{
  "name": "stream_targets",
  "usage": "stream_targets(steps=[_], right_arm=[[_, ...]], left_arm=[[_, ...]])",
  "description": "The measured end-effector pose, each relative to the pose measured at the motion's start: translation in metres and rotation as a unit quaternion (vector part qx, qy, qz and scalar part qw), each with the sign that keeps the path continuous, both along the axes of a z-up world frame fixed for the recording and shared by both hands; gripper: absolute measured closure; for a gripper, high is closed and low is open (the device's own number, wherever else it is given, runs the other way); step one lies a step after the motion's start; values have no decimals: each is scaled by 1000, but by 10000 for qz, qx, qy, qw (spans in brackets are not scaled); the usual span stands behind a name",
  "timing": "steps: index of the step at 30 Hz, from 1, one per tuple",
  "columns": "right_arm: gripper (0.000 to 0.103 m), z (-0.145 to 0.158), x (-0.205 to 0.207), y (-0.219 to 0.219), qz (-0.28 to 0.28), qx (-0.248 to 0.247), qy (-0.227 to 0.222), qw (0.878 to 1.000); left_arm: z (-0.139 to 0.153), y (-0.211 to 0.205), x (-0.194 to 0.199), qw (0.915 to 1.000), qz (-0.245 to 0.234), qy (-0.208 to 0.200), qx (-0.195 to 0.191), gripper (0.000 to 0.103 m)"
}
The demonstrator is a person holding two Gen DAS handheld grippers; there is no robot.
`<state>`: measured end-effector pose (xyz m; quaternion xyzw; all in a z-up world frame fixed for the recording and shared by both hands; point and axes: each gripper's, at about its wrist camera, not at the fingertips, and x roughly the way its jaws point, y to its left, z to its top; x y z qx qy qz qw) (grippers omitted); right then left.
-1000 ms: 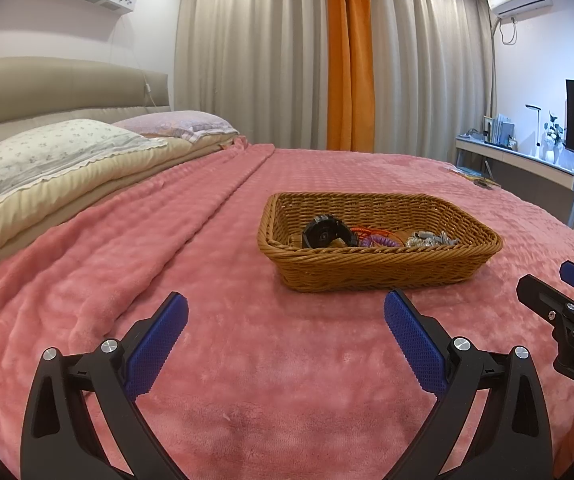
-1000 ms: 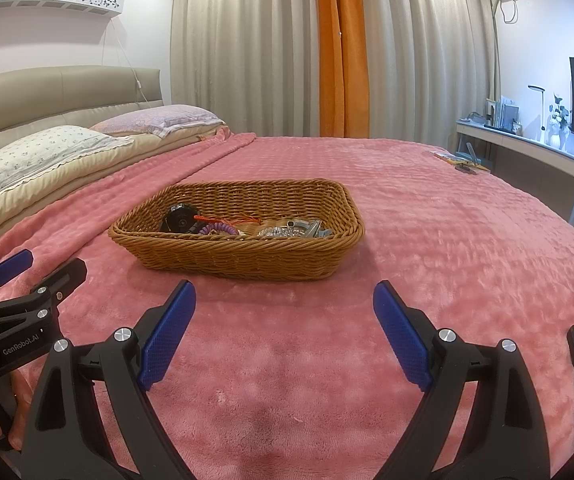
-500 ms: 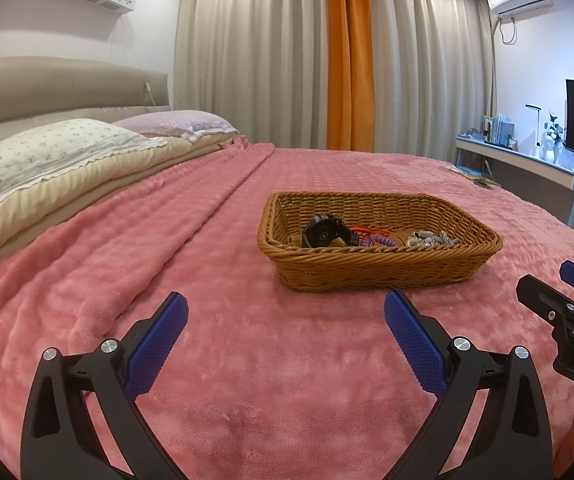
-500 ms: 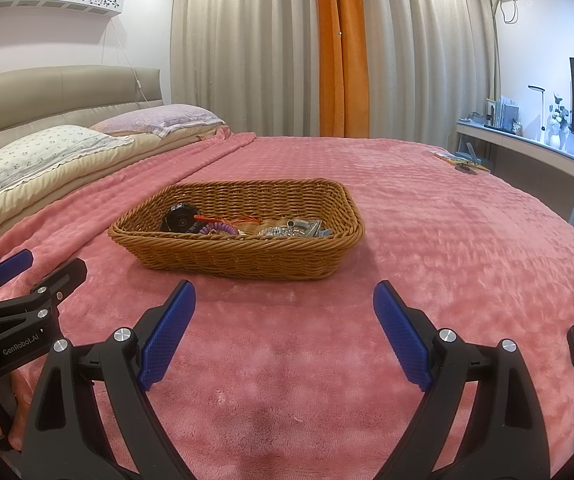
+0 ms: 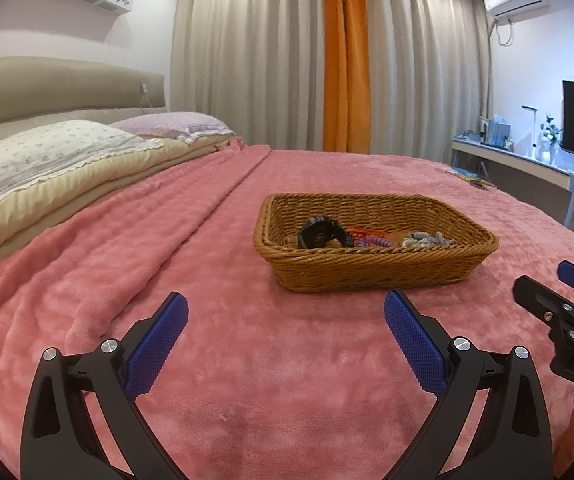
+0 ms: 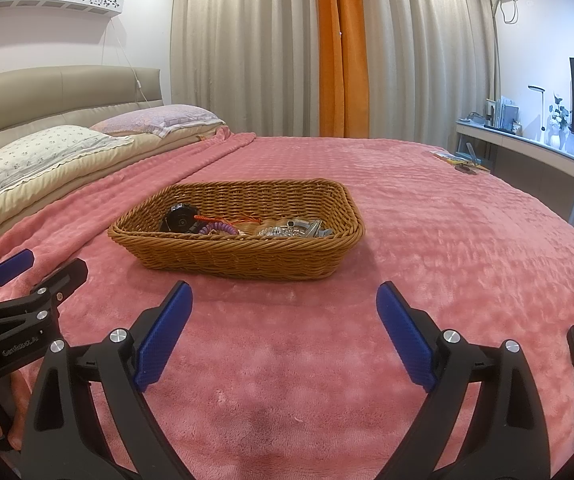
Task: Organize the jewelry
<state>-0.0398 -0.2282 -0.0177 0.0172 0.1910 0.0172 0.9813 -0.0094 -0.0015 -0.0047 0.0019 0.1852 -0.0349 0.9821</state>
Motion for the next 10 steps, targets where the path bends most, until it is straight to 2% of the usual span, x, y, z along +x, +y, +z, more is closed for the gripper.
stream_targets(steps=[4,10], right_arm=[[14,0,0,0,-3,-1,-3,10000],[14,0,0,0,-3,3,1,10000]], left_arm=[[-3,-2,0,10000,23,66,37,8],[-4,8,6,9993,90,281,-213,8]])
